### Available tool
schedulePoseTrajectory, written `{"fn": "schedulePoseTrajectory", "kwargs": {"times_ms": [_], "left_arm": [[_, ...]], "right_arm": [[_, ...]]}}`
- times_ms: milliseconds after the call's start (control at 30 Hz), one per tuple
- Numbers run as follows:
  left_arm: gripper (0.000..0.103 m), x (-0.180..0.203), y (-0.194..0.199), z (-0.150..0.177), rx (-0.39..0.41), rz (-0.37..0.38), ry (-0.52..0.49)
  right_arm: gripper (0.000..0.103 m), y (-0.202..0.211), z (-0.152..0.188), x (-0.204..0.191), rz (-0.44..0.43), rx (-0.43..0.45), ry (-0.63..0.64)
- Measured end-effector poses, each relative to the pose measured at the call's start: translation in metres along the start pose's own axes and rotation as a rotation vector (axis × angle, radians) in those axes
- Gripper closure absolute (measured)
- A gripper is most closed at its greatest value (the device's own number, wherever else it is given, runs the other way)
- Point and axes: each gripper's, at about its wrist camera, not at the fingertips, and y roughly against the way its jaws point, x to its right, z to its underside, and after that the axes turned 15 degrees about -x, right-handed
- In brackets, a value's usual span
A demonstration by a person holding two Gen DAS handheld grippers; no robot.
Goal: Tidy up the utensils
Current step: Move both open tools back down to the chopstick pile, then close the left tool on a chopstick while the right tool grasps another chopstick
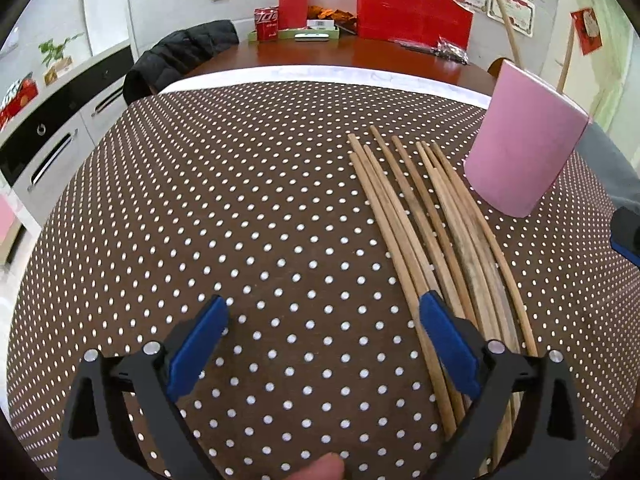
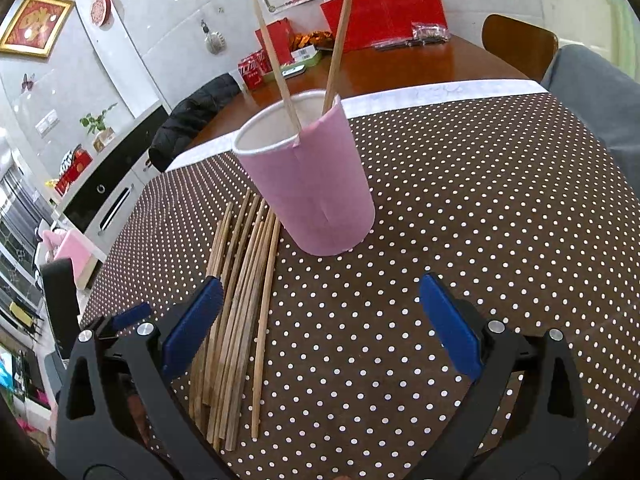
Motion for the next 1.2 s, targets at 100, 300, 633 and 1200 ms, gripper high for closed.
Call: {"fn": "schedulePoseTrajectory", "kwargs": {"times_ms": [100, 300, 633, 1200], "left_arm": [[0.005, 0.009, -0.006, -0.006, -0.027, -0.040, -0.026], [0.005, -0.001, -0.003, 0.001, -0.043, -0.027, -0.007], [0.005, -0.018, -0.001, 0.005, -0.047, -0.026, -0.008], [0.019, -0.004, -0.012, -0.040, -0.066, -0.012, -0.101]], "right_arm": [[0.006, -0.006, 0.000, -0.006, 0.036, -0.021, 0.026], [0.007, -0.031, 0.005, -0.026, 0.134, -0.104, 0.135], [0.042, -0.066, 0.006, -0.048, 0.228, -0.182, 0.244], [0.082, -0.094, -0.040, -0.074, 0.248, -0.186, 0.246]]}}
